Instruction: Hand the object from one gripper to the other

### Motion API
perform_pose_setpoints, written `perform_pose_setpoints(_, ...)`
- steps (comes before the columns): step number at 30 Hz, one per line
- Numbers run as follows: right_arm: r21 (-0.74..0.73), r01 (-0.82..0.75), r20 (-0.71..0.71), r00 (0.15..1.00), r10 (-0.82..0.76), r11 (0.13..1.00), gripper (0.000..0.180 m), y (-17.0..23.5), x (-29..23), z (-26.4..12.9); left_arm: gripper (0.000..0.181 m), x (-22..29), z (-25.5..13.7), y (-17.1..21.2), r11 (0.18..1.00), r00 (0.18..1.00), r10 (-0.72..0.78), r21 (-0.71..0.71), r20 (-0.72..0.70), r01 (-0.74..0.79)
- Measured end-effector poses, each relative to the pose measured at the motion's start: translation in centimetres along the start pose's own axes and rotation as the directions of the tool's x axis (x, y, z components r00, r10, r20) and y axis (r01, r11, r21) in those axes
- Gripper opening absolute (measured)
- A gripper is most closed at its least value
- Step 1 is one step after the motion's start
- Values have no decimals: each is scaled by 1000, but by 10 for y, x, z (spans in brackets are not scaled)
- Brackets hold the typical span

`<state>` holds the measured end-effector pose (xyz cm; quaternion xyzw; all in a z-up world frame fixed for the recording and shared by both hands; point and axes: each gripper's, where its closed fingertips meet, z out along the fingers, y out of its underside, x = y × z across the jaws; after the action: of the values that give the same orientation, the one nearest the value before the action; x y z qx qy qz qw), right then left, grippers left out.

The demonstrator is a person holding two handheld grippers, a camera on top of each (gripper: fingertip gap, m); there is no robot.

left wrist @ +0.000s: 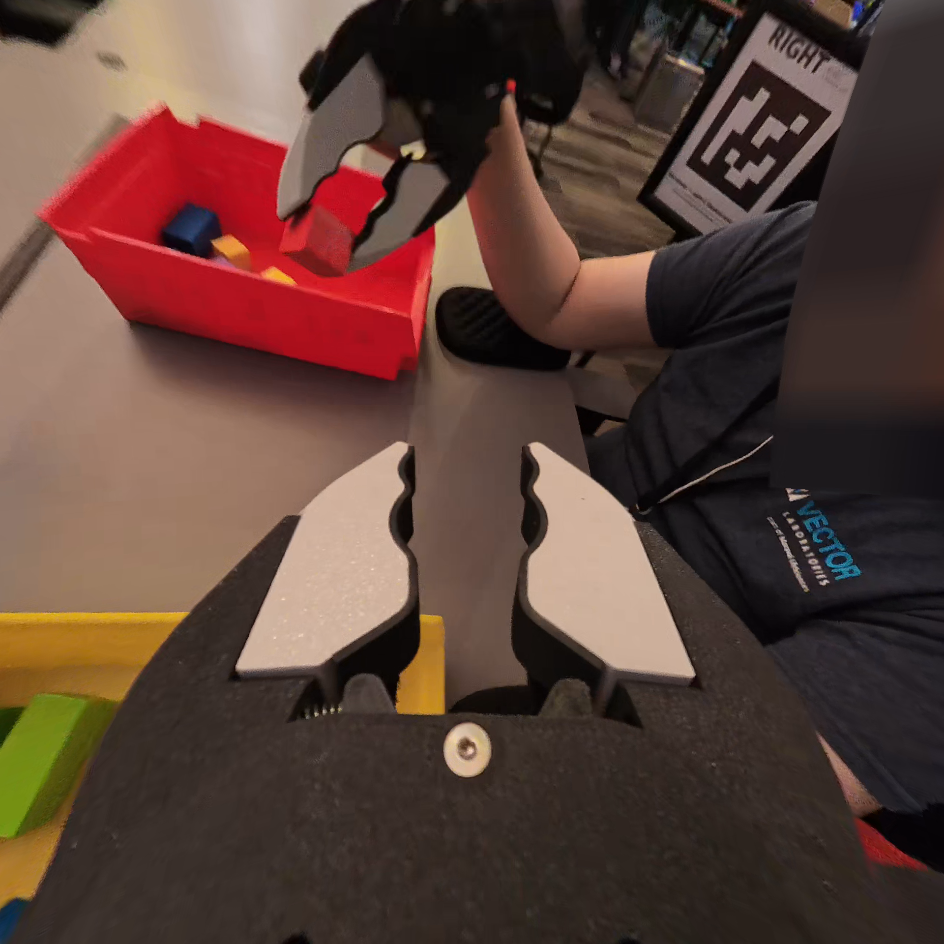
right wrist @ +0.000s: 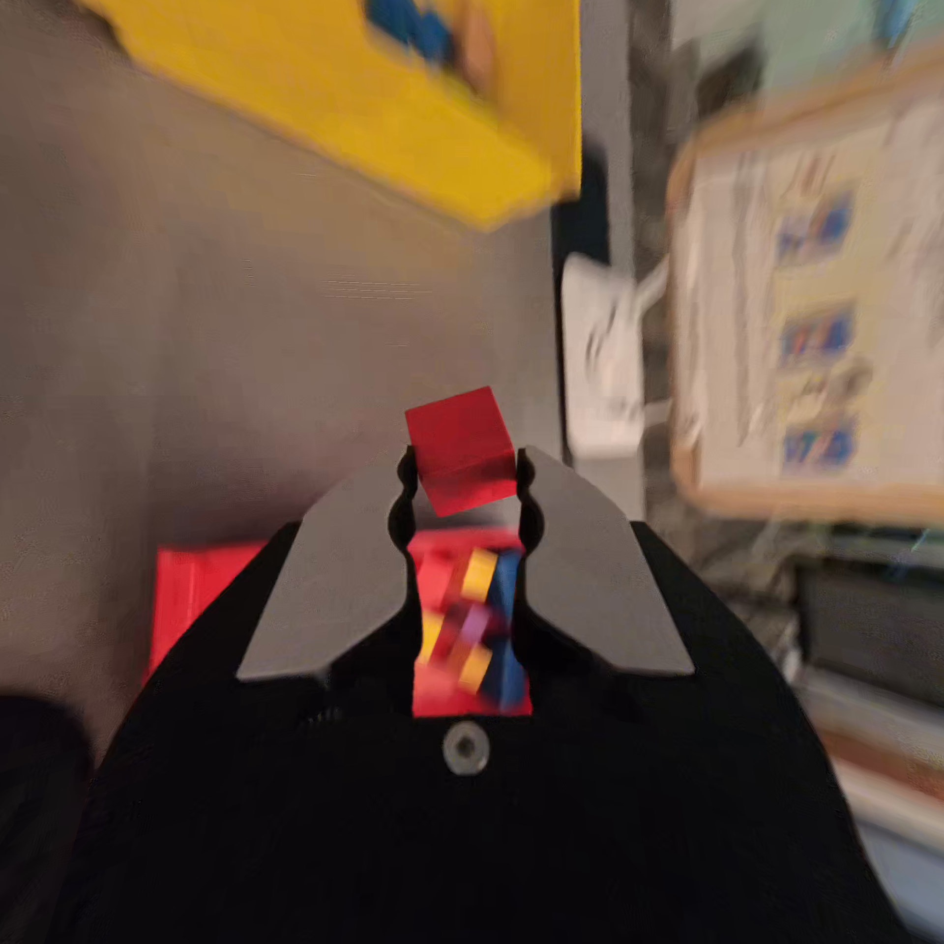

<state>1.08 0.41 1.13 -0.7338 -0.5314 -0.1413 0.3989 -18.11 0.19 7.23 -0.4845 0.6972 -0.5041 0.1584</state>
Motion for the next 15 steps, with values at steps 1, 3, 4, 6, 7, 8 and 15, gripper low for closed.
perform_pose_setpoints(1, -117, -86, 13, 996, 88, 989, 39, 38, 4, -1, 40, 3, -6, -6, 999, 999, 32, 35, 20, -33)
perform_pose_setpoints(3, -345, -209, 48, 970, 240, 915, 39, 110, -4, -5, 41, 15, -18, -20, 986, 993, 111, 119, 37, -115)
perform_pose_setpoints(4, -432, -252, 74, 947, 312, 866, 39, 138, -14, -7, 46, 25, -23, -27, 974, 988, 152, 165, 27, -154)
perform_pose_setpoints(6, -532, -302, 122, 897, 424, 791, 39, 174, -32, -6, 56, 47, -31, -37, 943, 974, 227, 255, -15, -216)
perform_pose_setpoints(7, -564, -317, 134, 876, 463, 763, 39, 186, -39, -4, 56, 55, -34, -40, 926, 966, 260, 287, -18, -244)
perform_pose_setpoints(8, -596, -328, 131, 861, 491, 733, 39, 197, -42, -2, 56, 59, -35, -42, 909, 957, 289, 312, 3, -275)
perform_pose_setpoints(15, -754, -309, 66, 842, 535, 580, 39, 244, -49, 15, 55, 66, -42, -60, 783, 893, 408, 429, 192, -450)
